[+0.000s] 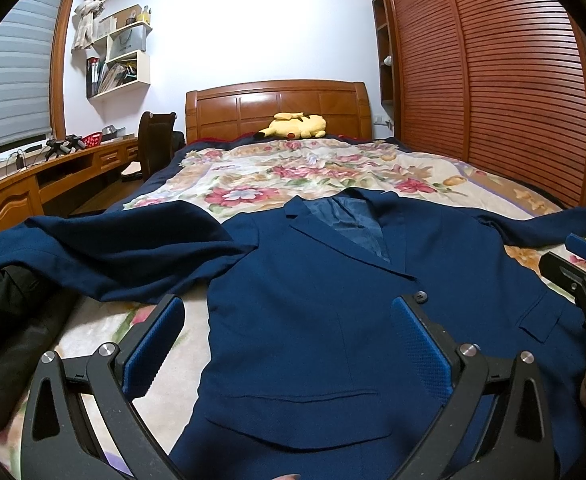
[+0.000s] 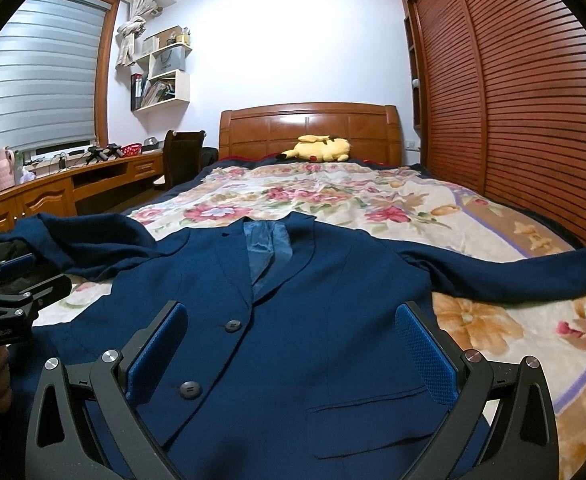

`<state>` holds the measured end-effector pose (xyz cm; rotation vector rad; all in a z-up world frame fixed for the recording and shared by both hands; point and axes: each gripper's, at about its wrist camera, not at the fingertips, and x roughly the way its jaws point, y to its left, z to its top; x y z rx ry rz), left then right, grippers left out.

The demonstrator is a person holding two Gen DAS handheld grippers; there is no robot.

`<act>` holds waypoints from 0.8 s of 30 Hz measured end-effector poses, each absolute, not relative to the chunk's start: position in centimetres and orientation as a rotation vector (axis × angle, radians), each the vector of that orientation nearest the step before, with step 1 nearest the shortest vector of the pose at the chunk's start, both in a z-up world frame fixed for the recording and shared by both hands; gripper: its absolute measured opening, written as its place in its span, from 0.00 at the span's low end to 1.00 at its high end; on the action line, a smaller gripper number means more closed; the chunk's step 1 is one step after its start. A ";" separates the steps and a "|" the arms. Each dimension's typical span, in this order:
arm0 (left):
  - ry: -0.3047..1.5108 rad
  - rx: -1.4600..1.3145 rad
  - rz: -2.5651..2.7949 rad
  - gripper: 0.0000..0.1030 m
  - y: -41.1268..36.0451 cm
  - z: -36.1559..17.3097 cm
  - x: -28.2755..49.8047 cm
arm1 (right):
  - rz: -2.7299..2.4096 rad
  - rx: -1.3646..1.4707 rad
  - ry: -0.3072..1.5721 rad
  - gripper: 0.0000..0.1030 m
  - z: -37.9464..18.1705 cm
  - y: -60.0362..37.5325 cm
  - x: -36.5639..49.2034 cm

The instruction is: Fold large clothes

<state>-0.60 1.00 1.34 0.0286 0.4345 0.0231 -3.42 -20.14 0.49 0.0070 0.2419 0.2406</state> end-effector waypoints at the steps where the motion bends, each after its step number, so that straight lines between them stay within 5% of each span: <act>1: 0.439 0.028 0.024 1.00 1.3 1.4 -0.5 | 0.247 0.003 0.242 1.00 0.6 -20.0 -3.4; 24: 0.495 0.000 0.106 1.00 6.7 2.0 1.2 | 0.390 -0.074 0.242 0.99 2.7 -17.7 -0.7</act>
